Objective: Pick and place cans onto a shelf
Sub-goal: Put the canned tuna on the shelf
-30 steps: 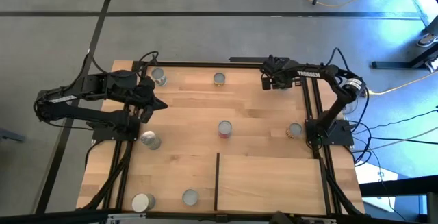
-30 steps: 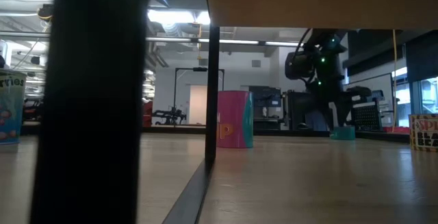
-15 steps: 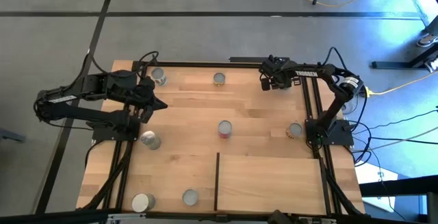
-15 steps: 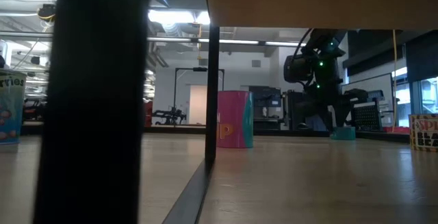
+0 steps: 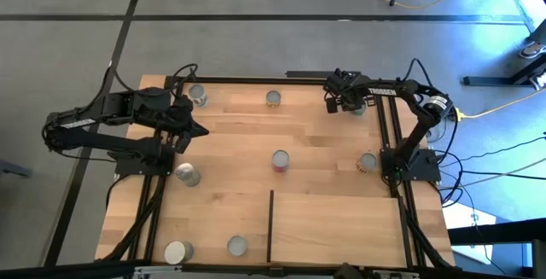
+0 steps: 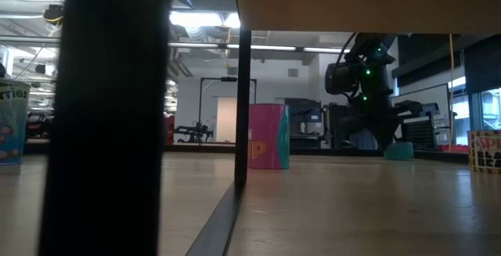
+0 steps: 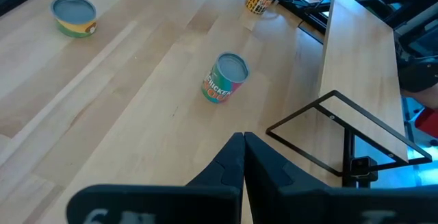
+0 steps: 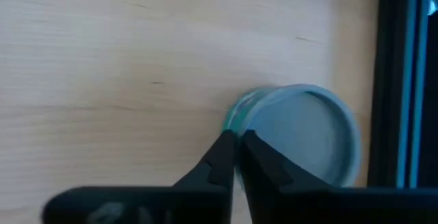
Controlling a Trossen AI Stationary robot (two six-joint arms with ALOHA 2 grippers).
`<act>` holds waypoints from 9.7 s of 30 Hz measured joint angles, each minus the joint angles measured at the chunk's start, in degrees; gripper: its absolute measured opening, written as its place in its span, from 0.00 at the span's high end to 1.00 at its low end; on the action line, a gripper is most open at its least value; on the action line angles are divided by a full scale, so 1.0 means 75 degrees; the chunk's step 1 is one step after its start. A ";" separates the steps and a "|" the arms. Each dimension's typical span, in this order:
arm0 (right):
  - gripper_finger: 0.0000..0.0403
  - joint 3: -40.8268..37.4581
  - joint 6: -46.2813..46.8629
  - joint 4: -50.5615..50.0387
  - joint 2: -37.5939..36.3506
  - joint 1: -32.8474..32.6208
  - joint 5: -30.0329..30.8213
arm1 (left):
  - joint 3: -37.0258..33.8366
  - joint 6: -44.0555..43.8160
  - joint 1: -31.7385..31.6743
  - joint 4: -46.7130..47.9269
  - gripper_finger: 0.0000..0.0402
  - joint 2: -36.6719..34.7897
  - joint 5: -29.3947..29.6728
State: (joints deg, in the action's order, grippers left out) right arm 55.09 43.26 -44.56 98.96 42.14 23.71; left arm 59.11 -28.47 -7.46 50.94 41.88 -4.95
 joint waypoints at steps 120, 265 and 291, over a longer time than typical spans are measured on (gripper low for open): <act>0.99 0.4602 0.7635 -0.5795 -0.0923 -1.3250 -0.1727 | 0.0000 0.0052 -0.0004 -0.0082 1.00 0.0000 0.0997; 0.99 0.2492 0.9167 -0.4719 -0.2736 -1.1968 -0.2843 | 0.0000 0.0009 -0.0001 -0.0074 1.00 -0.0001 0.0935; 0.99 0.2468 0.9787 -0.3874 -0.2713 -1.2487 -0.2864 | 0.0000 0.0017 -0.0001 -0.0074 1.00 0.0002 0.0941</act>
State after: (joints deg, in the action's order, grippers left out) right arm 73.60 116.66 -73.61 78.61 -51.51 2.23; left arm 59.11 -28.34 -7.46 50.39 41.89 2.11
